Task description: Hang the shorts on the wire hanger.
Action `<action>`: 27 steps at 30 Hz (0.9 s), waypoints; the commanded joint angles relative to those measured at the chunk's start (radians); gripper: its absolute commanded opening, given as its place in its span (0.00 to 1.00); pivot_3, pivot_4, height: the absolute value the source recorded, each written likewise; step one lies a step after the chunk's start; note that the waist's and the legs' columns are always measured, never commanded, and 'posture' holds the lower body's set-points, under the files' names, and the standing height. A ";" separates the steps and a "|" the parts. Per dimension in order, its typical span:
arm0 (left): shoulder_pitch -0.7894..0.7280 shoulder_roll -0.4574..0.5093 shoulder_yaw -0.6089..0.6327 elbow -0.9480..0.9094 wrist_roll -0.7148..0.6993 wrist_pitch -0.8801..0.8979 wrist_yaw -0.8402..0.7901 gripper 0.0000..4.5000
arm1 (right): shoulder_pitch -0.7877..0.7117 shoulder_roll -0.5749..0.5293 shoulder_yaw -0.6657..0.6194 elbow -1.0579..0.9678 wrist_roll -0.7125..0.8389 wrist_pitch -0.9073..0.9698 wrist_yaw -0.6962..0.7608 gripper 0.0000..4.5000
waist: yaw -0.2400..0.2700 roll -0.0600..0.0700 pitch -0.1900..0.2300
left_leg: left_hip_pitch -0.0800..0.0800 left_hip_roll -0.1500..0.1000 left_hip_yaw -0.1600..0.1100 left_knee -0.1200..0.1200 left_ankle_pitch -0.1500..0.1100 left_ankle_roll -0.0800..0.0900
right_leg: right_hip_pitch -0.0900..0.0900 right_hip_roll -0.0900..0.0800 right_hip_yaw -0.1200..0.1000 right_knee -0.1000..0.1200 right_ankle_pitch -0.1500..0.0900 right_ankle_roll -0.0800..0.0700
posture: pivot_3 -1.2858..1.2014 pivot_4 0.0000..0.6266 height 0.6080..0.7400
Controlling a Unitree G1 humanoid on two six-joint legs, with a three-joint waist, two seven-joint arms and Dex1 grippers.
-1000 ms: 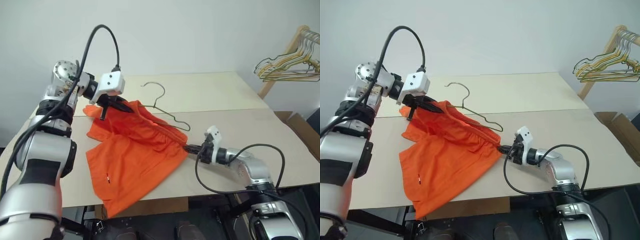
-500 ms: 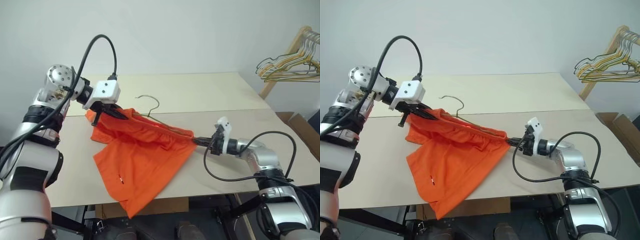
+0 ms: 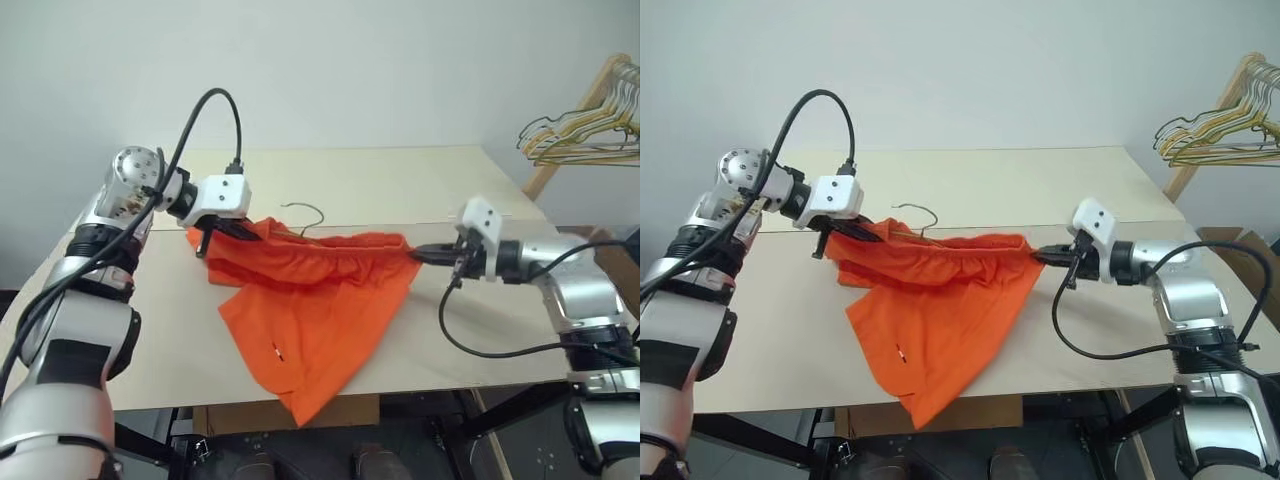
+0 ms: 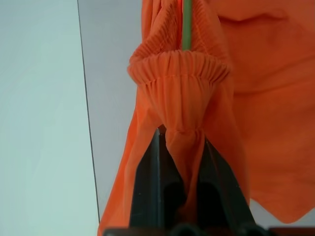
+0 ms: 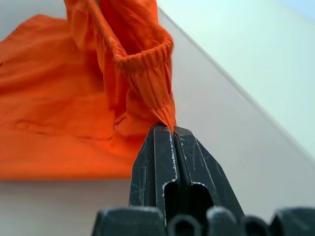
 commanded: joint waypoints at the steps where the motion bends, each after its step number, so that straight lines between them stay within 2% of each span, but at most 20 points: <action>1: -0.009 -0.022 0.044 -0.001 0.024 0.011 0.053 0.00 | -0.052 -0.036 0.022 -0.096 -0.034 -0.022 0.007 0.02 | 0.000 0.000 0.000 | 0.000 0.000 0.000 0.000 0.000 0.000 | 0.000 0.000 0.000 0.000 0.000 0.000 | 0.49 0.00 1.00; 6: -0.012 -0.071 0.089 -0.003 0.014 0.040 0.092 0.00 | -0.063 -0.035 0.072 -0.142 -0.086 -0.060 0.002 0.02 | 0.002 0.000 0.000 | -0.001 0.000 0.000 0.001 0.000 0.000 | 0.000 0.000 0.000 0.000 0.000 0.000 | 0.49 0.00 1.00; 15: 0.026 -0.095 0.118 -0.029 0.022 0.027 0.082 0.00 | -0.076 0.030 0.081 -0.192 -0.092 -0.075 -0.068 0.02 | -0.001 0.000 0.000 | 0.000 0.000 0.000 0.000 0.000 0.000 | 0.000 0.000 0.000 0.001 0.000 0.000 | 0.48 0.00 1.00; 26: 0.074 -0.115 0.204 -0.148 -0.070 0.103 0.023 0.00 | -0.056 0.054 0.123 -0.166 -0.176 -0.201 -0.106 0.02 | -0.002 0.000 0.000 | 0.000 0.000 0.000 0.001 0.000 0.000 | 0.000 0.000 0.000 0.001 0.000 0.000 | 0.48 0.00 1.00; 27: 0.082 -0.113 0.212 -0.162 -0.083 0.116 0.012 0.00 | -0.053 0.051 0.124 -0.161 -0.187 -0.209 -0.112 0.06 | -0.002 0.000 0.000 | 0.000 0.000 0.000 0.001 0.000 0.000 | 0.000 0.000 0.000 0.001 0.000 0.000 | 0.48 0.00 1.00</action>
